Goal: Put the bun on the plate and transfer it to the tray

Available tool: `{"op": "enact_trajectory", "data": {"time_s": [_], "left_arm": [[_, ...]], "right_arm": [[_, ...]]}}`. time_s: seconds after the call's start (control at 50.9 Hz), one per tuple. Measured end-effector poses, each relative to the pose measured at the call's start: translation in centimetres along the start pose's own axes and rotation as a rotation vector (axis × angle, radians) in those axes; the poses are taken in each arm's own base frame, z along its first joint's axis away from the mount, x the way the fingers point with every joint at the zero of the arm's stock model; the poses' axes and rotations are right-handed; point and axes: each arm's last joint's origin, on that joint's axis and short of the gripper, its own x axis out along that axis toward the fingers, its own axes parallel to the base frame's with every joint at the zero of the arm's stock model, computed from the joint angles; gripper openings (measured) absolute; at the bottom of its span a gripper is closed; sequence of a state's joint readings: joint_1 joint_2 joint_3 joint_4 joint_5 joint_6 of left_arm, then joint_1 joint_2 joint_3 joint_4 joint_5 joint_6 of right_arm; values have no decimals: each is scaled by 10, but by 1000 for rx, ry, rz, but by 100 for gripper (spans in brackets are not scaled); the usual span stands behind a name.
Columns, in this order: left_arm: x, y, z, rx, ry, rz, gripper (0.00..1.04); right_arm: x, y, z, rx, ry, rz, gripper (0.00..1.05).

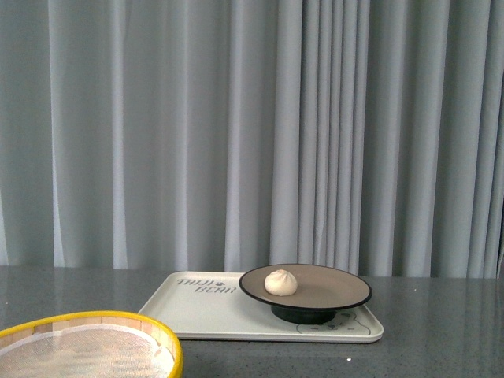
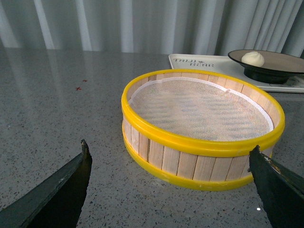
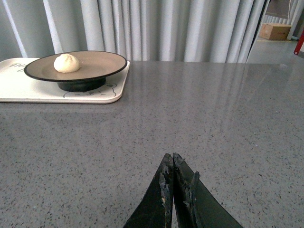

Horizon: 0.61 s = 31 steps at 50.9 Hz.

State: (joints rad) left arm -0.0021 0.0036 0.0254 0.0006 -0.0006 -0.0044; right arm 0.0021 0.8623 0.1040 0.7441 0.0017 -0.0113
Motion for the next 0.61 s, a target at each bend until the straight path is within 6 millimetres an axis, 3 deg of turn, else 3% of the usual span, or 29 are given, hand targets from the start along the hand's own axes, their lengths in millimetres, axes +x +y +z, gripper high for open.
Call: {"op": "enact_trajectory", "data": {"time_s": [0.295,0.609], "left_arm": [[0,0,0,0,0,0,98],[0,0,0,0,0,0,98]], "right_arm": [[-23,0,-16,0,5,0,2],[-37,0,-11,0,-14,-1,2]]}}
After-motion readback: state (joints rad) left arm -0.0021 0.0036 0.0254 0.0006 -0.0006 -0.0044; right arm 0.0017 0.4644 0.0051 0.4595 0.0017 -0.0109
